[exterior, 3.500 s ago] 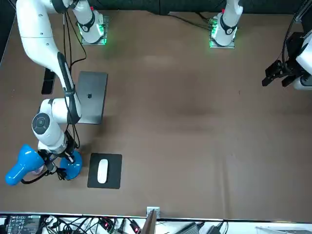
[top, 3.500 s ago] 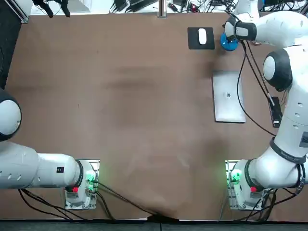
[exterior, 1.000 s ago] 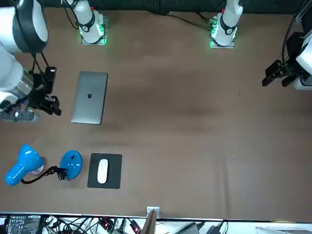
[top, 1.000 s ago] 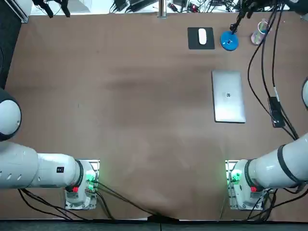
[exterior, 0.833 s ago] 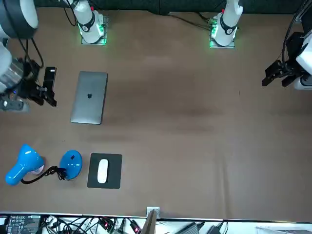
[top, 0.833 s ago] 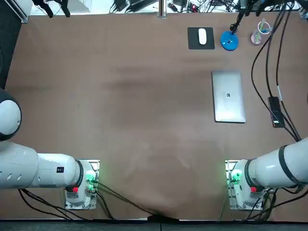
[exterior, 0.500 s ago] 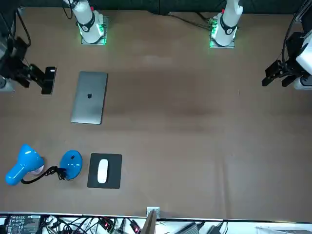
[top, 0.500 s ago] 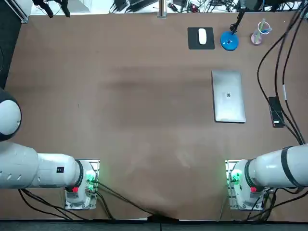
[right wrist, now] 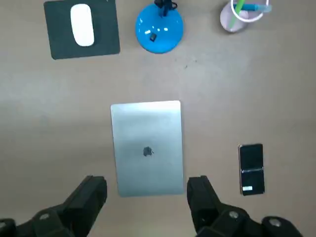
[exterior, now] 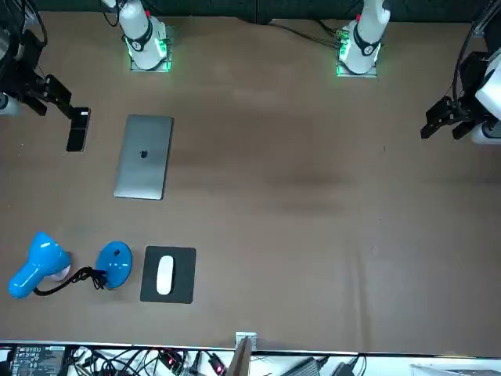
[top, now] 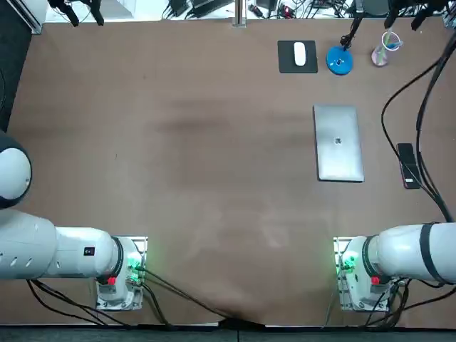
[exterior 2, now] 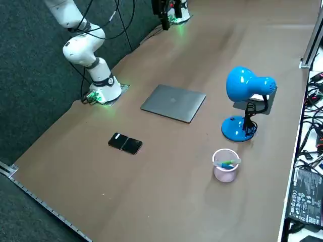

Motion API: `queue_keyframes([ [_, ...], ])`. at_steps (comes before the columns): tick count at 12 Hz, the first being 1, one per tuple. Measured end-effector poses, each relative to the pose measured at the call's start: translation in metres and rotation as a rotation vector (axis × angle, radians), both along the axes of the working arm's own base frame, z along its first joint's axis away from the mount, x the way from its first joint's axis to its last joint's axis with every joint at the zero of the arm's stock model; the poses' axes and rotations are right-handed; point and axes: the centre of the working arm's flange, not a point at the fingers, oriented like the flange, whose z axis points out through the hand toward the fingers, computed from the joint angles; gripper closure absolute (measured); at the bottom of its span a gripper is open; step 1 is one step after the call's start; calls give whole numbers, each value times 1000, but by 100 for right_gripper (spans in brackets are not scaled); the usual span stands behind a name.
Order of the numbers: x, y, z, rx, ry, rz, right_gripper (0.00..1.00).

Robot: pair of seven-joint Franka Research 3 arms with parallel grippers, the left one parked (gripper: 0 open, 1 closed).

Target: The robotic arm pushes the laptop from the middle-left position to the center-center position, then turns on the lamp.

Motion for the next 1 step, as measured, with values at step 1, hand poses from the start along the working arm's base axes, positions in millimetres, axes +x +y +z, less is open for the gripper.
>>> queue_keyframes([
  [1, -6, -4, -2, 2, 4, -7, 0],
])
